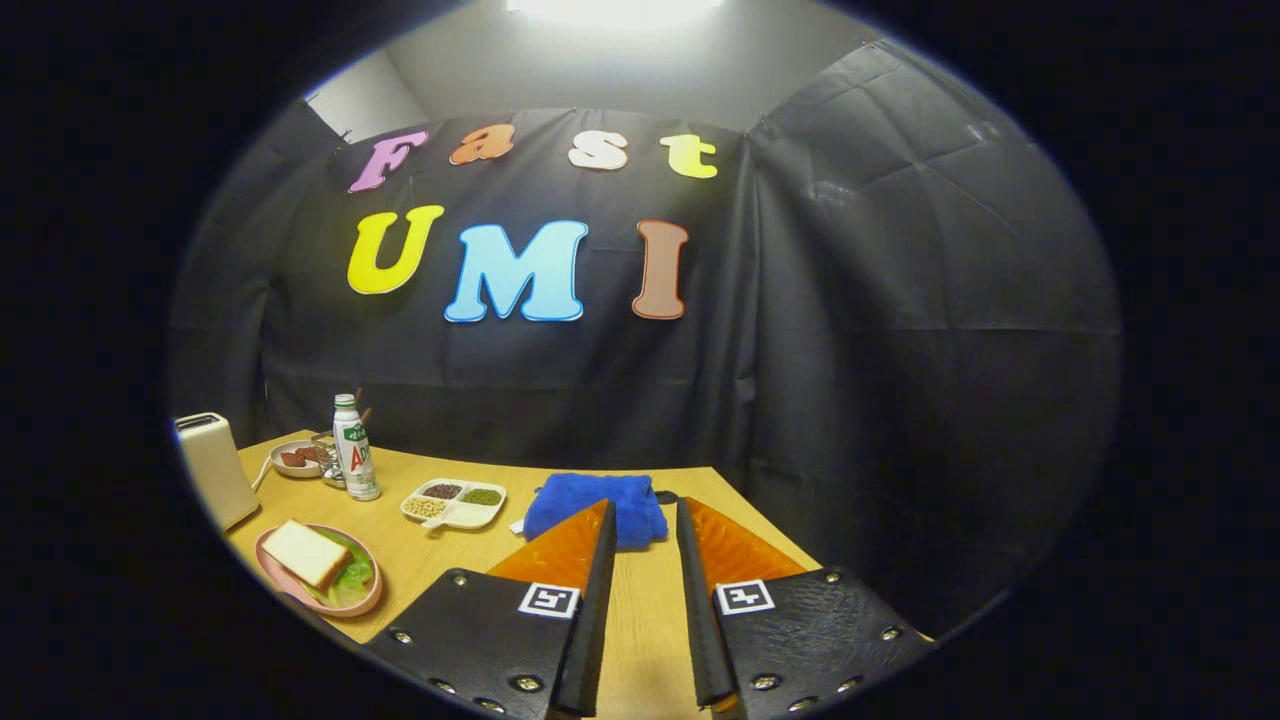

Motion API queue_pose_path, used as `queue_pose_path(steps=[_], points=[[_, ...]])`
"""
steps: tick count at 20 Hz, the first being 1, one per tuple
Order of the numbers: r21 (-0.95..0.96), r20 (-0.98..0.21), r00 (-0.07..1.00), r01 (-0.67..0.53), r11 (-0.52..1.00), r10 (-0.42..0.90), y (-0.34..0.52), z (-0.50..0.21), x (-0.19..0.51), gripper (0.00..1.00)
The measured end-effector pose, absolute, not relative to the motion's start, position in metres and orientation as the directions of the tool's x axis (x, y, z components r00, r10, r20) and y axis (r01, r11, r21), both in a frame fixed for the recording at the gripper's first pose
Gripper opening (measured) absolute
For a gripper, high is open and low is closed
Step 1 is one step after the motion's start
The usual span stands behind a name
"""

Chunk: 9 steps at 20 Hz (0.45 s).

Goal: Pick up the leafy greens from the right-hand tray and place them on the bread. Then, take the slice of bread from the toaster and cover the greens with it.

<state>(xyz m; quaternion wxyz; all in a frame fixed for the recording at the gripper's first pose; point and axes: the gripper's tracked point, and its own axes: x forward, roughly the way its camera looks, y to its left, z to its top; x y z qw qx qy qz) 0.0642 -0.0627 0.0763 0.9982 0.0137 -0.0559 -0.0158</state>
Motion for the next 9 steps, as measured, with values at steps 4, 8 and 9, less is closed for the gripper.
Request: queue_pose_path(steps=[4,8,9], points=[[0.012,0.144,0.989,0.017,1.0,-0.019,-0.085,0.091,0.065,0.36],[-0.005,0.159,0.987,0.0,1.0,0.0,-0.105,0.098,0.067,0.36],[-0.013,0.162,0.987,0.007,1.0,-0.005,-0.112,0.098,0.068,0.36]])
